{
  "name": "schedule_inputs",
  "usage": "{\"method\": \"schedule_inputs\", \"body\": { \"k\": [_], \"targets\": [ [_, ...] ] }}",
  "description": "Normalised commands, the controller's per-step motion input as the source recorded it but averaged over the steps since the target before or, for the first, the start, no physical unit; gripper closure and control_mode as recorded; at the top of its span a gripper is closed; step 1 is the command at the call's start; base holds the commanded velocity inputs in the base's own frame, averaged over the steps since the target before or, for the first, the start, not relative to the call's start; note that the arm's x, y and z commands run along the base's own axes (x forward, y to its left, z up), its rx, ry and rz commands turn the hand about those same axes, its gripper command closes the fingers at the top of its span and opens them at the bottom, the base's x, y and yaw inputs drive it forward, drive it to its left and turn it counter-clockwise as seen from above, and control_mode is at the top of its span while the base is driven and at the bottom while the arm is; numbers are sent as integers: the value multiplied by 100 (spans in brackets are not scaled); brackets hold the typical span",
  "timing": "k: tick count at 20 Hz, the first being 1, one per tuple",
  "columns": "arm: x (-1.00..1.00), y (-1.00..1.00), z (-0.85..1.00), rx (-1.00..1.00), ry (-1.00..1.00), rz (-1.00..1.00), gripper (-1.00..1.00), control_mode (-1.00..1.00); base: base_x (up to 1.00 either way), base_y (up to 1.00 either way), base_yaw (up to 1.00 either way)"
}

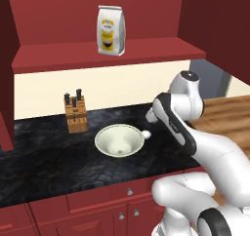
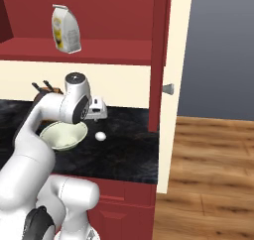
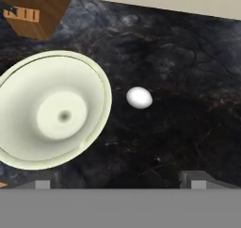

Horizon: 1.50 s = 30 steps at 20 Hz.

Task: Pick the egg and butter from the fridge and place them by the bowl for mixing.

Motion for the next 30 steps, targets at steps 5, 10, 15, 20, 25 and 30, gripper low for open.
{"method": "schedule_inputs", "body": {
  "k": [5,10,15,20,25,30],
  "targets": [
    [-33,0,31,-3,0,0,-100,-100,0,0,0],
    [-7,0,2,0,0,0,-100,-100,0,0,0],
    [0,0,0,0,0,0,-100,100,-8,0,0],
    [0,0,0,0,0,0,-100,100,-49,0,-1],
    [0,0,0,0,0,0,-100,100,-61,-8,-13],
    [0,0,0,0,0,0,-100,100,-61,-2,-25]
  ]
}}
